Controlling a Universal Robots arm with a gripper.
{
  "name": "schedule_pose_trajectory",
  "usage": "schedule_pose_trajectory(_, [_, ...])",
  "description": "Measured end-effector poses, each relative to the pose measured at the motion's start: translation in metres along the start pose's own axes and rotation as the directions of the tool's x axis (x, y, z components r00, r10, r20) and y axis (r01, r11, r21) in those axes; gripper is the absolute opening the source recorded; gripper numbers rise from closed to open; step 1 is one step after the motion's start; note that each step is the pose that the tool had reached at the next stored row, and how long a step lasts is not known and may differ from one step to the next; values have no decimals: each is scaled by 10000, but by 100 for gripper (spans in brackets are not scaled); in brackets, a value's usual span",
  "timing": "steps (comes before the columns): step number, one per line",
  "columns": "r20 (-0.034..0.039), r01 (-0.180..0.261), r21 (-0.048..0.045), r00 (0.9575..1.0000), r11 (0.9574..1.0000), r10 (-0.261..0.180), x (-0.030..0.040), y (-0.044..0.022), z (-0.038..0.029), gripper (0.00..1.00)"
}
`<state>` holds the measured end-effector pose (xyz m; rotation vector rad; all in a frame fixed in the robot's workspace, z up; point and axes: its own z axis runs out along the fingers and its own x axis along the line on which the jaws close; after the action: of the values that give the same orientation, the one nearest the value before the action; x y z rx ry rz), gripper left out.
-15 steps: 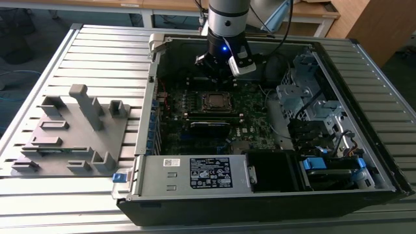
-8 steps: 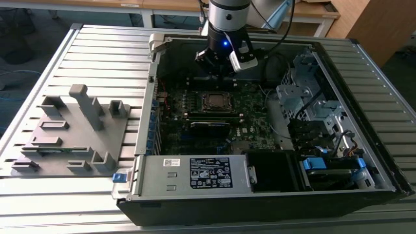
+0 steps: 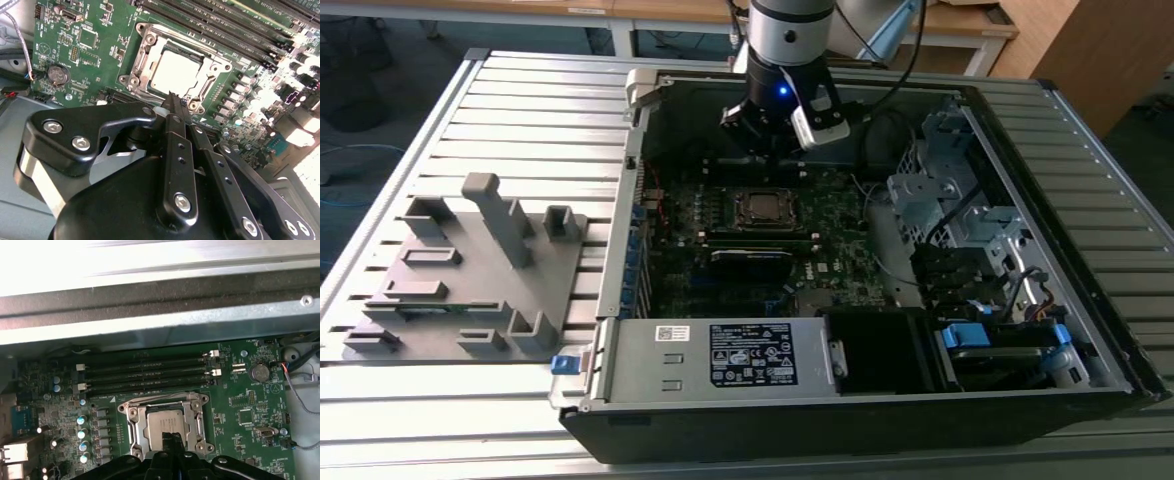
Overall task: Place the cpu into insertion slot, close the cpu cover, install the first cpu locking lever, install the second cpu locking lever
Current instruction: 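Install the second cpu locking lever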
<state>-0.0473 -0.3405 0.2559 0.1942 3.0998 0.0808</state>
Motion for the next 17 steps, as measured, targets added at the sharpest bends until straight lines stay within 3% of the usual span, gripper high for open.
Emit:
schedule_pose_trajectory(10, [-1, 20, -1, 10000, 10000, -20, -12, -98, -5, 10])
schedule_pose_trajectory(17, [-1, 23, -2, 10000, 10000, -23, -14, -113, -5, 10])
